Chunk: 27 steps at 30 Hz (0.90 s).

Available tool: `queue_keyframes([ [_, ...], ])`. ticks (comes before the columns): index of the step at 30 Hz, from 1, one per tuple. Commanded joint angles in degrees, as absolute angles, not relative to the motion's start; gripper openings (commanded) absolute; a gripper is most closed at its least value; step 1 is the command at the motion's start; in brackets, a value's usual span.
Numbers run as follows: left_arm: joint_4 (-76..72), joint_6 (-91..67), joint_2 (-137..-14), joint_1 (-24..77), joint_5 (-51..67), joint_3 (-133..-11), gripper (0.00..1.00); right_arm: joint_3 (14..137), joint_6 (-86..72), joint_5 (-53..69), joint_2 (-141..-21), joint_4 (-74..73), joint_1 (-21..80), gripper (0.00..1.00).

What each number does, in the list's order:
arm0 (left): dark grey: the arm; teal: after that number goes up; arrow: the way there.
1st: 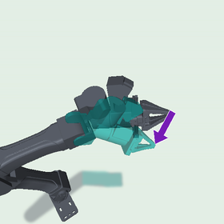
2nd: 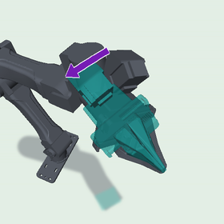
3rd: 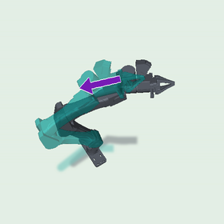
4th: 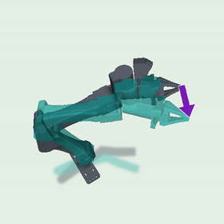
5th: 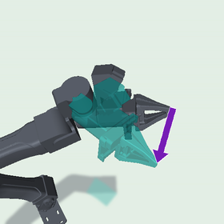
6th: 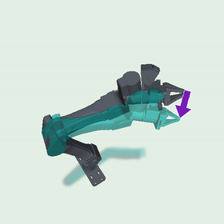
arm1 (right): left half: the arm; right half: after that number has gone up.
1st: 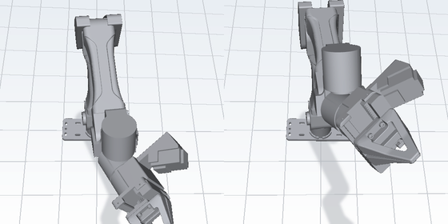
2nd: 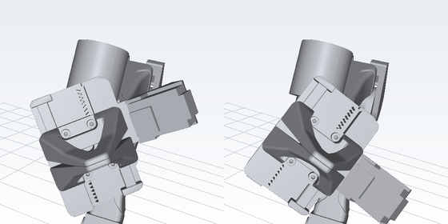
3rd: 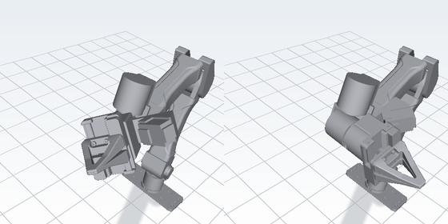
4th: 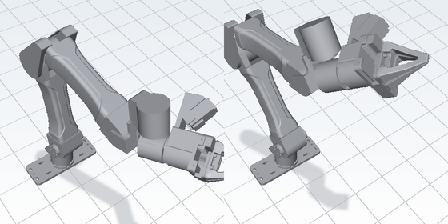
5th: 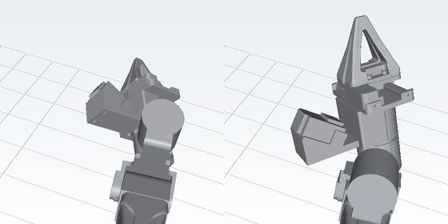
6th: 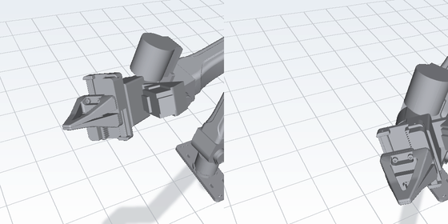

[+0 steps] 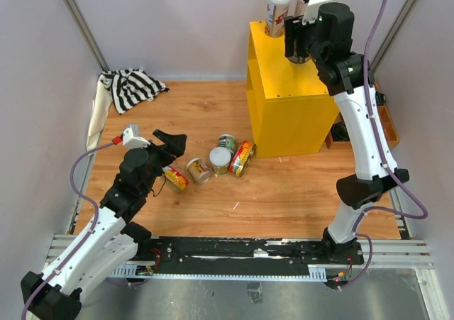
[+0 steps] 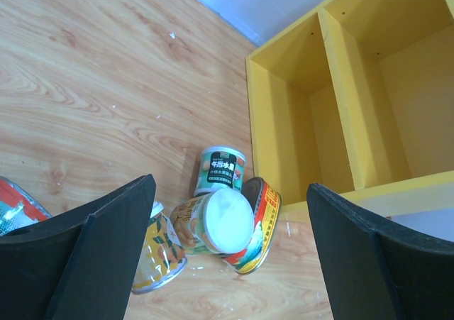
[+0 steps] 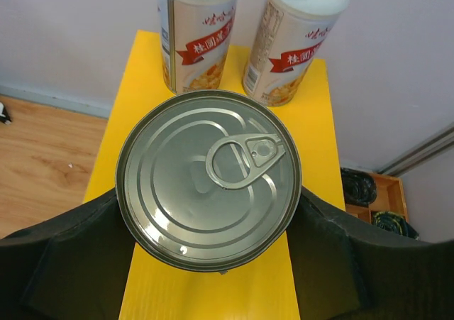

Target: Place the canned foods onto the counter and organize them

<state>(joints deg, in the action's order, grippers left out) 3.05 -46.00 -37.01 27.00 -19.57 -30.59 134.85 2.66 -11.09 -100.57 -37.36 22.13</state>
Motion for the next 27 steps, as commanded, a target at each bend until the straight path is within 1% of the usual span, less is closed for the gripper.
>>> queue_keyframes([
  [1, 0.1, -44.2, -37.5, 26.5, -19.2, -33.1, 0.92, 139.0, 0.3, -12.2, -100.9, -31.4, 18.7, 0.04],
  [13, -2.2, -44.0, -39.2, 26.5, -18.7, -33.1, 0.92, 141.8, -3.1, -9.4, -105.1, -31.7, 13.6, 0.03],
  [27, -6.1, -42.7, -44.2, 26.5, -17.8, -34.2, 0.92, 144.1, -6.1, -6.1, -109.9, -29.8, 9.9, 0.03],
])
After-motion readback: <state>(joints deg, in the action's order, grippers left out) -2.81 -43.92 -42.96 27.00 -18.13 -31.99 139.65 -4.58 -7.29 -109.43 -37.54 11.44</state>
